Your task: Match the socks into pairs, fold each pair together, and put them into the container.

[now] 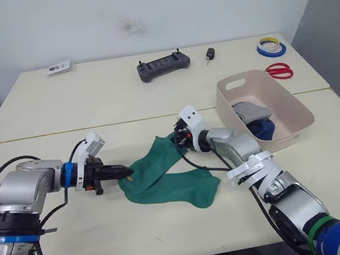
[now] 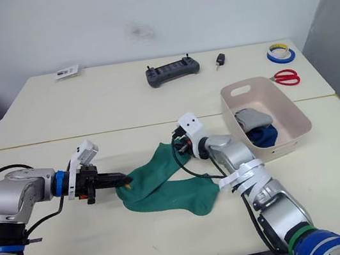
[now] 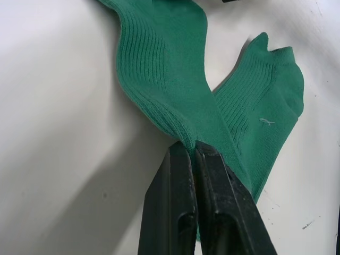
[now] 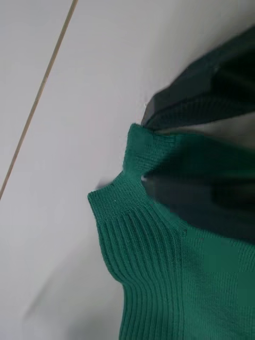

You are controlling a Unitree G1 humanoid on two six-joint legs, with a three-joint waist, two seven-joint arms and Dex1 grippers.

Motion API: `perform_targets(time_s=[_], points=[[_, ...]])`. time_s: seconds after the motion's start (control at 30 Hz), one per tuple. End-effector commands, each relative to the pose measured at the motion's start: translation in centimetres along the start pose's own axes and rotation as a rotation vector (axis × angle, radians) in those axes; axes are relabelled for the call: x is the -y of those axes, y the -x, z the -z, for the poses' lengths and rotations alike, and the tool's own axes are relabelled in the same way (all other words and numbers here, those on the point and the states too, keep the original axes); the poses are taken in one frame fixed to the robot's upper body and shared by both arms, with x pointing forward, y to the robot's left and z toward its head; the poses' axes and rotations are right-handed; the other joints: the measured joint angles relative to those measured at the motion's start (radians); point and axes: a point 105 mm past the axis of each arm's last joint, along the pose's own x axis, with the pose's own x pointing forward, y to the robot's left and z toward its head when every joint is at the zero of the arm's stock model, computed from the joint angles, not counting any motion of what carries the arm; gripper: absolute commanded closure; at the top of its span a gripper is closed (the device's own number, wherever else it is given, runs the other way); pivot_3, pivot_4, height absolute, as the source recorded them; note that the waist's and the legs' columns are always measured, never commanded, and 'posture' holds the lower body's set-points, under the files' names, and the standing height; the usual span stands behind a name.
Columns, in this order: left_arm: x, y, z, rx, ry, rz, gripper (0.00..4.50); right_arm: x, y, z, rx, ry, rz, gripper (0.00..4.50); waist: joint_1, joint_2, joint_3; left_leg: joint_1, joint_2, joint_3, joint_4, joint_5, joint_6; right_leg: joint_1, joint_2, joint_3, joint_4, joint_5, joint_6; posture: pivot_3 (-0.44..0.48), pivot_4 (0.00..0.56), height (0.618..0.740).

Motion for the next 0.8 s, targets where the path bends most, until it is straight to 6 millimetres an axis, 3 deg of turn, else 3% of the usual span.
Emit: perform_targets(time_s=[0.03, 0.23, 0.43, 0.67, 0.8], points=[[-0.1, 1.0, -0.8, 0.016, -0.039, -0.031, 4.5, -0.4, 0.4, -2.4, 0.093, 0.008, -0.022, 4.48, -0.001, 0.0, 0.0, 0.0, 0.0, 0.0, 0.0, 0.0, 0.0, 0.0, 0.0, 0.0, 0.0, 0.0, 0.0, 0.0, 0.15, 0.74], [0.1, 1.4, -1.2, 0.014, -0.063, -0.026, 4.5, -1.9, 2.5, -3.5, 0.186, 0.029, -0.072, 4.48, -0.001, 0.0, 0.0, 0.0, 0.0, 0.0, 0.0, 0.0, 0.0, -0.001, 0.0, 0.0, 0.0, 0.0, 0.0, 0.0, 0.15, 0.74], [1.6, 1.5, -1.8, -0.034, -0.166, 0.062, 4.5, -4.4, 7.3, -3.9, 0.282, 0.093, -0.125, 4.48, 0.002, 0.0, 0.0, -0.002, 0.0, -0.002, 0.0, 0.0, 0.0, -0.001, 0.0, 0.001, 0.0, 0.0, 0.0, 0.0, 0.15, 0.74], [3.2, 1.5, -1.8, -0.144, -0.265, 0.203, 4.5, -6.8, 13.2, -2.3, 0.328, 0.096, -0.142, 4.48, 0.006, 0.0, 0.0, -0.001, 0.0, -0.002, 0.0, 0.0, 0.0, 0.0, 0.0, 0.001, 0.0, 0.0, 0.0, 0.0, 0.15, 0.74], [2.2, 0.9, -1.4, -0.208, -0.293, 0.205, 4.5, -8.6, 15.0, -0.8, 0.321, 0.062, -0.145, 4.48, 0.004, 0.0, 0.0, -0.001, 0.0, -0.002, 0.0, 0.0, 0.0, 0.0, 0.001, 0.001, 0.0, -0.001, 0.0, 0.0, 0.15, 0.74]])
